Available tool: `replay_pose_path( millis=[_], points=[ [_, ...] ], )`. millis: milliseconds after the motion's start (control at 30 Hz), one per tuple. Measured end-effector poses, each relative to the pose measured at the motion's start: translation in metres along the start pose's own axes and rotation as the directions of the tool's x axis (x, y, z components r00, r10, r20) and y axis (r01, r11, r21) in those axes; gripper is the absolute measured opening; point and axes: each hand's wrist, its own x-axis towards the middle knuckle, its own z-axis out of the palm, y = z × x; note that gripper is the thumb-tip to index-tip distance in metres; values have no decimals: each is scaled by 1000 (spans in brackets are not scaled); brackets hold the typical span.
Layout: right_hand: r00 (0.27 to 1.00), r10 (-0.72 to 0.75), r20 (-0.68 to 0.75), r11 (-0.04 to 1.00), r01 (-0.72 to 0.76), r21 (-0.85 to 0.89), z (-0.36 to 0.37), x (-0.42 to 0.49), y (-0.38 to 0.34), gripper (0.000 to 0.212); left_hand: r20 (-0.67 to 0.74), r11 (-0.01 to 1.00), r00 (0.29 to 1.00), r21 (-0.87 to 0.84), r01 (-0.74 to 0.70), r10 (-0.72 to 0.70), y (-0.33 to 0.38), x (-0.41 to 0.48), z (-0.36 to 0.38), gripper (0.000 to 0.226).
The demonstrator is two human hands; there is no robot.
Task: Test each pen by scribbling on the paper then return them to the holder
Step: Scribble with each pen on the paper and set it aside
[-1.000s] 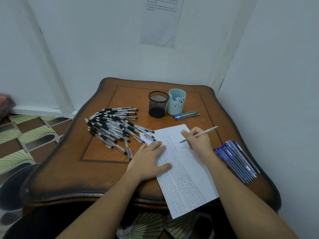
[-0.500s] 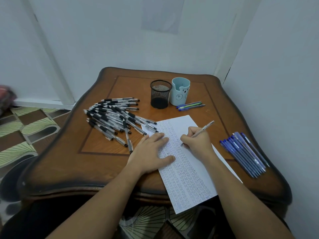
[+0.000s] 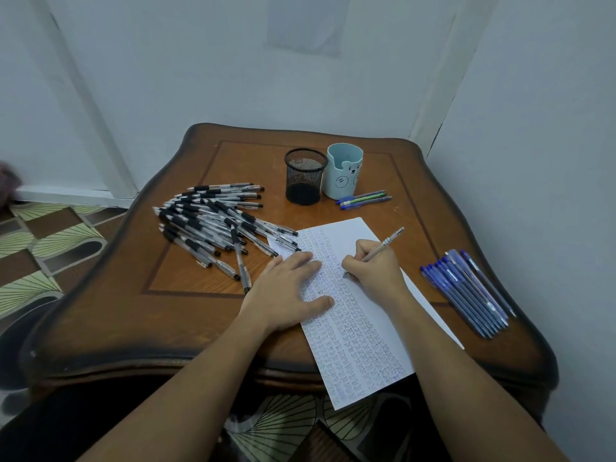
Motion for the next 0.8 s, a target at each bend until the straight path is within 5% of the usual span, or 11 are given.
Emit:
replay_pose_path(
  millis=[800],
  points=[
    [999,-45,12,998,45,32,1,-1,0,44,22,1000,1000,4,9,-9,1,1,0,88]
  ],
)
